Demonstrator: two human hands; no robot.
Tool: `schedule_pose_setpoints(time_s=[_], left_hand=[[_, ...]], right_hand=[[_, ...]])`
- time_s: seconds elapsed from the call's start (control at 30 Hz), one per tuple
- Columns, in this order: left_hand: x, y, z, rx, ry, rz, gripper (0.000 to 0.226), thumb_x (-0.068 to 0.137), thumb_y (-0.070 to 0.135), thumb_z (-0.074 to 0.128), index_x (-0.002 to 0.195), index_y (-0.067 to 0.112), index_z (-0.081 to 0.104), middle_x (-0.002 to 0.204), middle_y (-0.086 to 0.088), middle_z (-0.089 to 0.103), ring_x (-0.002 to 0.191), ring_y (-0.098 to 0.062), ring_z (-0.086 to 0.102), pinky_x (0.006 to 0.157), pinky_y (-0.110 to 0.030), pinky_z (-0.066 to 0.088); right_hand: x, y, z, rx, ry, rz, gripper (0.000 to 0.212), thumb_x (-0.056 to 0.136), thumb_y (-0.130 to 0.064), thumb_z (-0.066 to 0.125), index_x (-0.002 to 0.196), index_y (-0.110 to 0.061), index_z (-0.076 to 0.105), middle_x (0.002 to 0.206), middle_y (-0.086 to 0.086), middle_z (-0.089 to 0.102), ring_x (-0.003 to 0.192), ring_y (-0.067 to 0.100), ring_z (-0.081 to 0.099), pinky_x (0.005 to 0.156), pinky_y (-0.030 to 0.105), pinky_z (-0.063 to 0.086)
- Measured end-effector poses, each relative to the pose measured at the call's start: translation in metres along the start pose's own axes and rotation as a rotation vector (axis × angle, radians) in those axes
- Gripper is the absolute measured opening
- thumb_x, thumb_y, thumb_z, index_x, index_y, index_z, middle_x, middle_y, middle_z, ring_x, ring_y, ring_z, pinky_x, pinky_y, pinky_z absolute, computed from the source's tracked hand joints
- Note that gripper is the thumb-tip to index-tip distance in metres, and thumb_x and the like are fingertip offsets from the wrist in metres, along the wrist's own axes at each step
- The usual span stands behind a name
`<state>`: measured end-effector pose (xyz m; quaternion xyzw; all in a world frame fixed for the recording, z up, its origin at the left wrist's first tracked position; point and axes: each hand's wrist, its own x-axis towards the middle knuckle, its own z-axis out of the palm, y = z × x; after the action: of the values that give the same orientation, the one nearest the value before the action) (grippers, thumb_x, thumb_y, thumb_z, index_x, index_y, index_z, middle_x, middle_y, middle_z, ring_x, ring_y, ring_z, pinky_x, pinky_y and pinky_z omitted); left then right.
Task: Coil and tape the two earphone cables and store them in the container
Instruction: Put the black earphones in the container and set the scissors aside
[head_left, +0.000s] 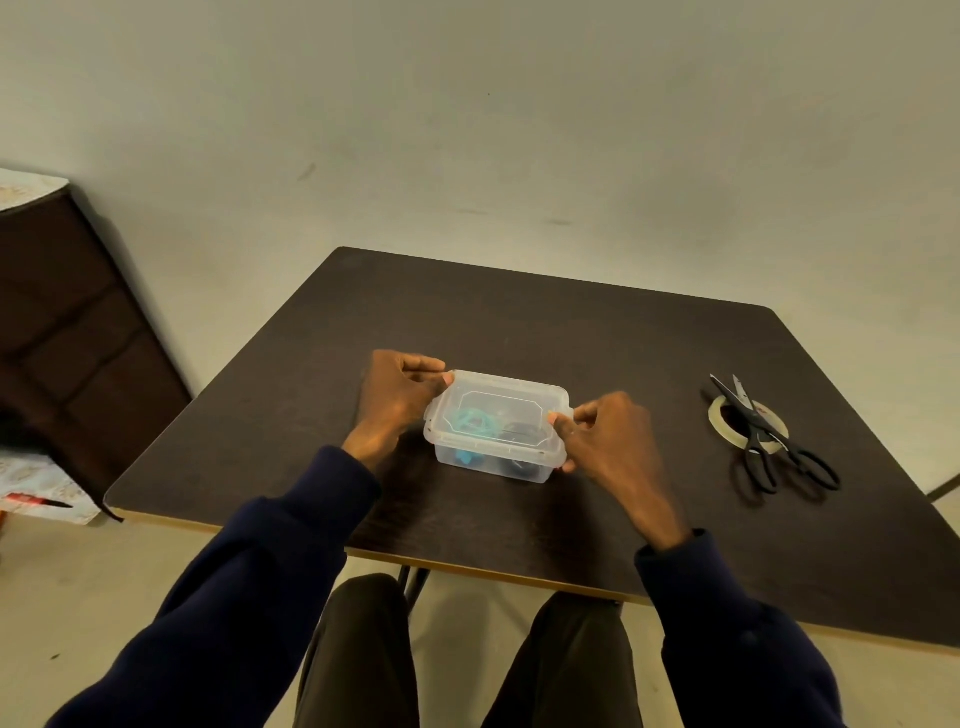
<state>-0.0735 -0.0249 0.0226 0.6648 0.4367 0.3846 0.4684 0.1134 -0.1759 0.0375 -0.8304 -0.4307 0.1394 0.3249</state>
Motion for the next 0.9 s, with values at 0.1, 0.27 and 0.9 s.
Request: schedule_pose_setpoints(time_s=[0.1, 0.27, 0.9], left_hand=[[-0.005, 0.002, -0.002, 0.022, -0.049, 0.008, 0.013, 0.087, 0.027, 0.073, 0.090, 0.016, 0.077, 0.089, 0.003, 0.077, 0.077, -0.011, 0.075, 0.071, -0.034, 0.063], [-0.004, 0.003, -0.003, 0.041, -0.109, -0.106, 0.009, 0.090, 0.020, 0.071, 0.093, 0.013, 0.077, 0.097, -0.001, 0.076, 0.086, -0.016, 0.074, 0.078, -0.039, 0.062], [0.001, -0.001, -0.003, 0.014, -0.122, -0.107, 0.013, 0.086, 0.020, 0.075, 0.097, 0.013, 0.077, 0.095, 0.000, 0.076, 0.078, -0.009, 0.075, 0.065, -0.028, 0.061]], right_hand=[[0.000, 0.000, 0.001, -0.009, 0.000, 0.020, 0.027, 0.093, -0.037, 0.069, 0.089, -0.011, 0.073, 0.067, -0.001, 0.071, 0.053, 0.005, 0.068, 0.056, 0.016, 0.053], [0.001, 0.000, 0.004, -0.046, 0.016, 0.035, 0.024, 0.094, -0.035, 0.069, 0.088, -0.011, 0.071, 0.068, -0.001, 0.070, 0.051, 0.004, 0.066, 0.051, 0.014, 0.049], [0.010, 0.001, 0.002, -0.004, -0.028, 0.034, 0.019, 0.094, -0.031, 0.068, 0.092, -0.012, 0.070, 0.084, 0.002, 0.073, 0.057, 0.006, 0.069, 0.054, 0.017, 0.054]])
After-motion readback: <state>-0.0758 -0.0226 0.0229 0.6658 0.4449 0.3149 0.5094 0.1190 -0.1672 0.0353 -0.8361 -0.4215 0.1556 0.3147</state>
